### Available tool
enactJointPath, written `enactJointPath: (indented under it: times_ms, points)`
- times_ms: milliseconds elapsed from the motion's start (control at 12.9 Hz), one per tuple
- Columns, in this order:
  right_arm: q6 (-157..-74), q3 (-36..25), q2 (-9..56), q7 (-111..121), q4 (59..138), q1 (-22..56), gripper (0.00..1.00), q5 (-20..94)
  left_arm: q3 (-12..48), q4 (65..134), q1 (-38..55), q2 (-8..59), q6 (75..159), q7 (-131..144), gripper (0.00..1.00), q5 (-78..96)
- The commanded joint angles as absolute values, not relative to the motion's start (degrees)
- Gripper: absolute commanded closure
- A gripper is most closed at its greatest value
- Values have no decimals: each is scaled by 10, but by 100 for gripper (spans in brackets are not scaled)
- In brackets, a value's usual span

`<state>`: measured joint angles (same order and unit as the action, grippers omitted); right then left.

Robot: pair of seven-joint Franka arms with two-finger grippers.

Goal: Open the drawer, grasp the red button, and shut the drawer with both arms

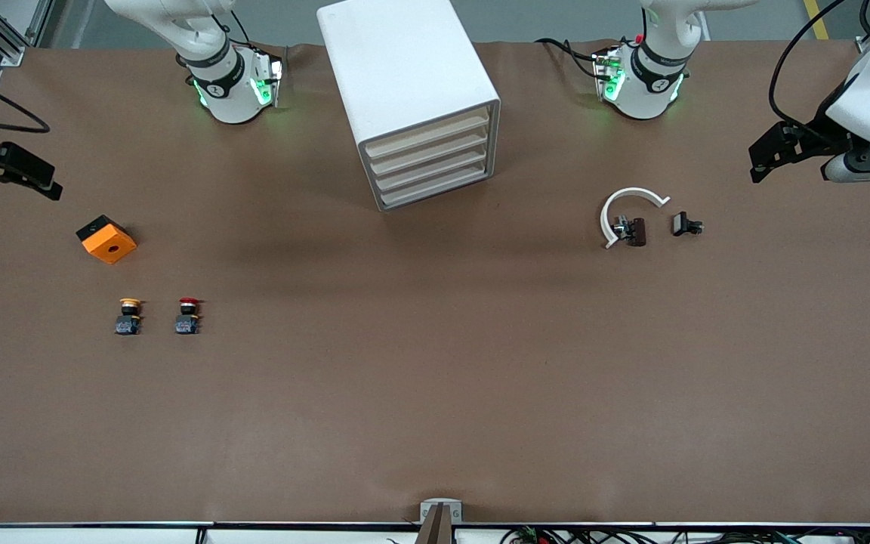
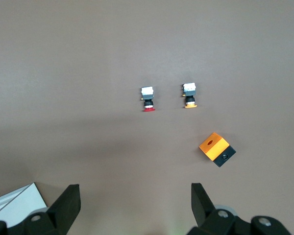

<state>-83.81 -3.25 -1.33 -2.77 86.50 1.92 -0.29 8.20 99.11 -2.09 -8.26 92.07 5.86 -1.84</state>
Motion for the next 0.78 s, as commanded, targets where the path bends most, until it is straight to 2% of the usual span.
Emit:
enactJointPath:
  times_ms: [0,698]
  points:
    - [-853,-35,-46,-38,896,22,0,-3,85,989,-24,-90,915,47,0,-10]
    - [-855,-35,-57,-36,897,18,0,14,83,968,-24,-76,904,50,0,19]
